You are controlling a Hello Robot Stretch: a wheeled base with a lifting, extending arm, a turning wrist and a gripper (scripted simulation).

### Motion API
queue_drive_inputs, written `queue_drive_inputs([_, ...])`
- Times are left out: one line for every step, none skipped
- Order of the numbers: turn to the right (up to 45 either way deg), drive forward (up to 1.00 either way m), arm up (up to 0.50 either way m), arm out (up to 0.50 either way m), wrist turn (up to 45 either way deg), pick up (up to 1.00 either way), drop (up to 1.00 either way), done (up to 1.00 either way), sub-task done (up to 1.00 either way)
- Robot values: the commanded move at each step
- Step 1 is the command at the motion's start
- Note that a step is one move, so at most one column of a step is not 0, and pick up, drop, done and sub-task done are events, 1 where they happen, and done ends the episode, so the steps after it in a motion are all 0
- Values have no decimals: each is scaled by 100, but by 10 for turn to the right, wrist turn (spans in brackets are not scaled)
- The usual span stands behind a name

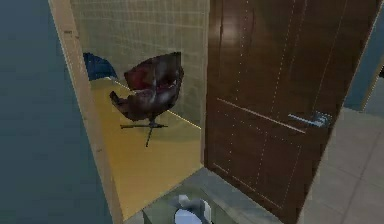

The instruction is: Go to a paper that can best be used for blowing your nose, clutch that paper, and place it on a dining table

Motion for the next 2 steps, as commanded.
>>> queue_drive_inputs([450, 0, 0, 0, 0, 0, 0, 0, 0])
queue_drive_inputs([0, 75, 0, 0, 0, 0, 0, 0, 0])
